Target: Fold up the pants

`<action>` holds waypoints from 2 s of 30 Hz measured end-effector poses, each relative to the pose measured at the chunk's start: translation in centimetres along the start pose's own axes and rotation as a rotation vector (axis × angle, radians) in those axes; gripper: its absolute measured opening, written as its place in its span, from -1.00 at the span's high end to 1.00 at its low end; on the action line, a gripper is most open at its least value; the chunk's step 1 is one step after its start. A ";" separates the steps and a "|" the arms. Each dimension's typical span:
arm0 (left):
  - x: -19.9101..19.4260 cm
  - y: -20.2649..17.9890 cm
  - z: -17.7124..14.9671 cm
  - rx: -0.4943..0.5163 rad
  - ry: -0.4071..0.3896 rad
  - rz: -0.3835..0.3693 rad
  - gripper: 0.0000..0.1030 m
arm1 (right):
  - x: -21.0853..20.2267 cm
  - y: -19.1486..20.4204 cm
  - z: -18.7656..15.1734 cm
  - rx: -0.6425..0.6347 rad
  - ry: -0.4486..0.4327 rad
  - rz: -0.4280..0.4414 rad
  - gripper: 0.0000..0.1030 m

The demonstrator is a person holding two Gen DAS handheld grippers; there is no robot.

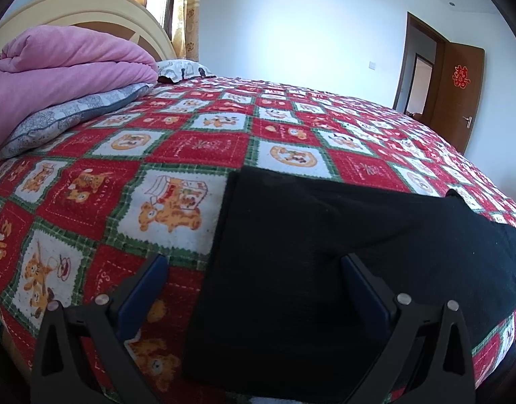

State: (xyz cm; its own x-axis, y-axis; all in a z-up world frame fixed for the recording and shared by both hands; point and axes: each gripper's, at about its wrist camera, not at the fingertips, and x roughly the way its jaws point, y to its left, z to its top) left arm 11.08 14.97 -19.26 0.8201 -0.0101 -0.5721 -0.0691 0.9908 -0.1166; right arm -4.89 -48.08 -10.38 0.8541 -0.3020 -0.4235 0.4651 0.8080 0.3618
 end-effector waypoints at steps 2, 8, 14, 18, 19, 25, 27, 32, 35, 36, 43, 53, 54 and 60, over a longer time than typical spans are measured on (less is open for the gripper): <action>0.0 0.0 0.0 -0.001 0.000 0.000 -1.00 | -0.2 1.3 0.0 -0.043 -0.005 0.008 0.77; 0.0 0.0 0.0 0.000 -0.001 0.000 -1.00 | -0.7 5.2 -0.3 -0.152 -0.011 0.059 0.77; 0.1 0.0 0.1 0.001 -0.005 0.000 -1.00 | -1.3 9.3 -1.1 -0.255 -0.008 0.134 0.78; 0.0 0.0 0.1 0.001 -0.005 0.000 -1.00 | -1.6 11.6 -1.6 -0.291 0.002 0.177 0.78; 0.0 0.0 0.0 0.001 -0.006 0.000 -1.00 | -1.6 12.1 -1.7 -0.297 0.003 0.186 0.78; 0.0 0.0 0.1 0.001 -0.008 -0.001 -1.00 | -1.4 15.1 -2.8 -0.340 0.027 0.251 0.78; 0.0 0.0 0.2 0.000 -0.010 -0.001 -1.00 | -1.3 16.2 -3.3 -0.359 0.038 0.271 0.78; 0.0 0.0 0.1 0.000 -0.010 -0.001 -1.00 | -0.7 18.3 -4.8 -0.393 0.070 0.307 0.78; 0.0 0.0 0.1 0.000 -0.011 -0.001 -1.00 | -0.3 19.2 -5.6 -0.405 0.088 0.322 0.78; 0.0 0.1 0.1 0.000 -0.012 -0.001 -1.00 | -0.1 19.6 -5.9 -0.411 0.096 0.328 0.78; 0.0 0.1 0.1 0.001 -0.013 -0.001 -1.00 | 0.5 22.1 -7.9 -0.468 0.132 0.357 0.78; 0.0 0.1 0.1 0.001 -0.014 -0.002 -1.00 | 0.7 26.2 -11.7 -0.618 0.160 0.358 0.78; 0.0 0.1 0.1 0.001 -0.015 -0.002 -1.00 | 0.7 26.5 -12.1 -0.629 0.161 0.355 0.78; 0.0 0.1 0.1 0.000 -0.015 -0.003 -1.00 | 1.1 28.6 -14.4 -0.694 0.178 0.366 0.78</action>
State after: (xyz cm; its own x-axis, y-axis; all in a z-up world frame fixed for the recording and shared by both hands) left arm 11.12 15.13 -19.21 0.8289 -0.0106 -0.5592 -0.0667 0.9908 -0.1177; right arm 6.00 -18.00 -12.49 0.8469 0.0809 -0.5255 -0.1384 0.9878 -0.0709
